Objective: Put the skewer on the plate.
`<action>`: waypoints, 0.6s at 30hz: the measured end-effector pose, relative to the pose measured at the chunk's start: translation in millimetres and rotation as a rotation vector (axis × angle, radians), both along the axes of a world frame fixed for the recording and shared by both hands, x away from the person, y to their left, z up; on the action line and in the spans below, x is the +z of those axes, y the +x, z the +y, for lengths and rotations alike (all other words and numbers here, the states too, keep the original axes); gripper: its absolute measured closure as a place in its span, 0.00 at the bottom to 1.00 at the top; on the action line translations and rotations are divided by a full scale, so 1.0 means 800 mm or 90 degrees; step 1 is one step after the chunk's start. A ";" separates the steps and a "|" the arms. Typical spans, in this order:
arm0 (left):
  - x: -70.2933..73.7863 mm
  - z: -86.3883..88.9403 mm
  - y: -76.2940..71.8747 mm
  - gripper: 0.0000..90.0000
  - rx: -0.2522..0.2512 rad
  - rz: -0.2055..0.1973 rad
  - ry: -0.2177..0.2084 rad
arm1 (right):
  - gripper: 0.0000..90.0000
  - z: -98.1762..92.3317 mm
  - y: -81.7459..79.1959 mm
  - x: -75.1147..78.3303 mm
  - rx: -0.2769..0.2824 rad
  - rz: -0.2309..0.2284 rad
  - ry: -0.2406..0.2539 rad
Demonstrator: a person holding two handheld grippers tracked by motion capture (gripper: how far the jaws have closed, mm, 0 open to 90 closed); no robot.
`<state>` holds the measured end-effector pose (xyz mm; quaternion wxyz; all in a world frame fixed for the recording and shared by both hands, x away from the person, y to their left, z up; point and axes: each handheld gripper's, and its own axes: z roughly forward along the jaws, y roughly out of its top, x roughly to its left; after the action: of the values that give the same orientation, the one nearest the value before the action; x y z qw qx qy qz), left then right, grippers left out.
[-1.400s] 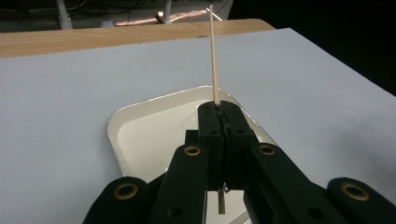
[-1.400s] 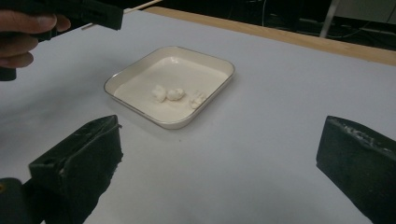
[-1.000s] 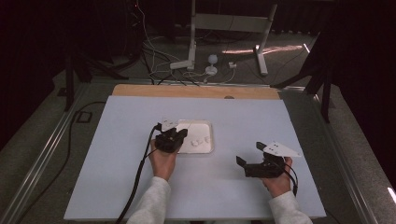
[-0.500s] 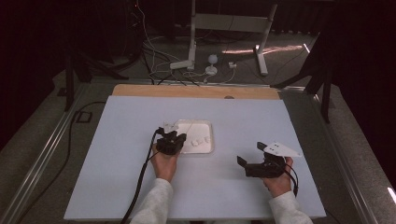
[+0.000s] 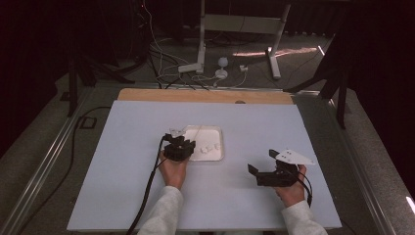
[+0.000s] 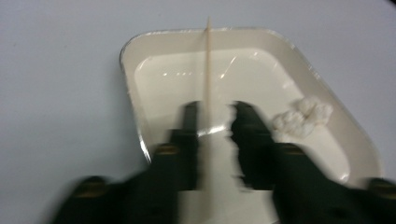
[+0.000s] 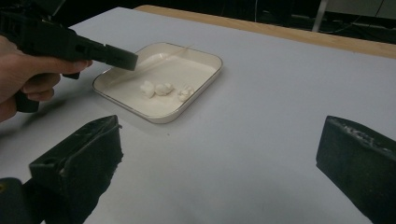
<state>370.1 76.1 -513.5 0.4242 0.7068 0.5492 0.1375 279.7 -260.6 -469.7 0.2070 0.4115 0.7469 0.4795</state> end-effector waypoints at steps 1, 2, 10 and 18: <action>0.001 0.001 0.000 0.62 -0.003 -0.004 -0.009 | 0.00 0.000 0.000 0.000 0.001 0.000 0.000; 0.003 0.001 -0.001 0.57 0.000 -0.016 -0.011 | 0.00 0.000 0.000 0.000 0.001 0.000 -0.001; 0.020 0.015 -0.006 0.27 -0.010 -0.047 -0.037 | 0.00 0.001 -0.001 0.000 0.001 -0.002 -0.004; 0.040 0.035 -0.021 0.14 -0.061 -0.063 -0.032 | 0.00 0.001 -0.002 0.000 0.000 -0.007 -0.004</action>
<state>353.2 104.0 -481.1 0.4745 0.7140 0.4959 0.1382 278.0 -260.2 -469.4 0.2129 0.4080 0.7473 0.4794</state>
